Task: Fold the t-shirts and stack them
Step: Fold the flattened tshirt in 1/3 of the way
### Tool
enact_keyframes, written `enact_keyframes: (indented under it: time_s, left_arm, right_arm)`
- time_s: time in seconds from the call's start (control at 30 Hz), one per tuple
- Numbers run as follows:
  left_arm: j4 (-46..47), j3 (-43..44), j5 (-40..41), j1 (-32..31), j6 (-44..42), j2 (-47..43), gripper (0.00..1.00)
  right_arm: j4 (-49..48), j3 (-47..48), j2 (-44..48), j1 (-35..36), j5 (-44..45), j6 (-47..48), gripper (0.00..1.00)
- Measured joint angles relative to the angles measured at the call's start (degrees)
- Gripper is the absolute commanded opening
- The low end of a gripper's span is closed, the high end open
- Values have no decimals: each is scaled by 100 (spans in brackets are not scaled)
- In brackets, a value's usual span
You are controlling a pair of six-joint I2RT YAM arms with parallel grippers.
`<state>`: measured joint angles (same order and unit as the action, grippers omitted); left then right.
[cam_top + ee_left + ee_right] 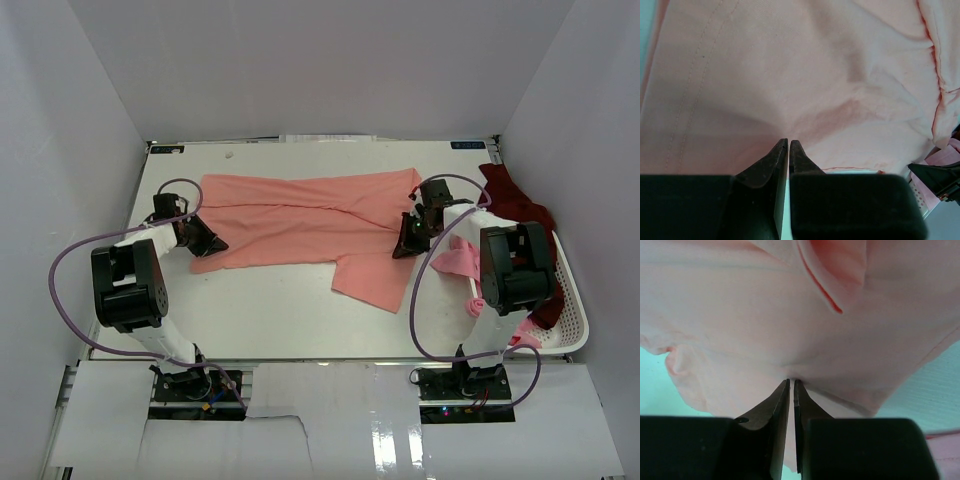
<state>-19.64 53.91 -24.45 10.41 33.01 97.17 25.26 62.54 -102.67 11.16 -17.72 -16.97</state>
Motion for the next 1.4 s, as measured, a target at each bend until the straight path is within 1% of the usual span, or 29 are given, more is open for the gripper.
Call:
enact_keyframes:
  time_s: [0.13,0.33,0.57,0.83,1.1,1.4]
  left_arm:
    - [42,0,24,15,-11,4,17]
    - [28,13,109,79,-61,4,17]
    - [-22,262,177,188,-138,66,17]
    - [-48,315,280,234,-216,203,17]
    - [-44,315,304,256,-262,271,17]
    - [31,330,223,264,-284,542,17]
  right_arm:
    - [-44,-199,-4,-2,72,-81,18]
    - [-310,-540,236,-17,101,-293,20]
    - [-289,-800,501,-13,302,-398,21]
    - [81,-756,588,-11,774,-496,22]
    - [365,-673,592,-4,1040,-490,26]
    - [664,-610,623,11,1432,-450,26]
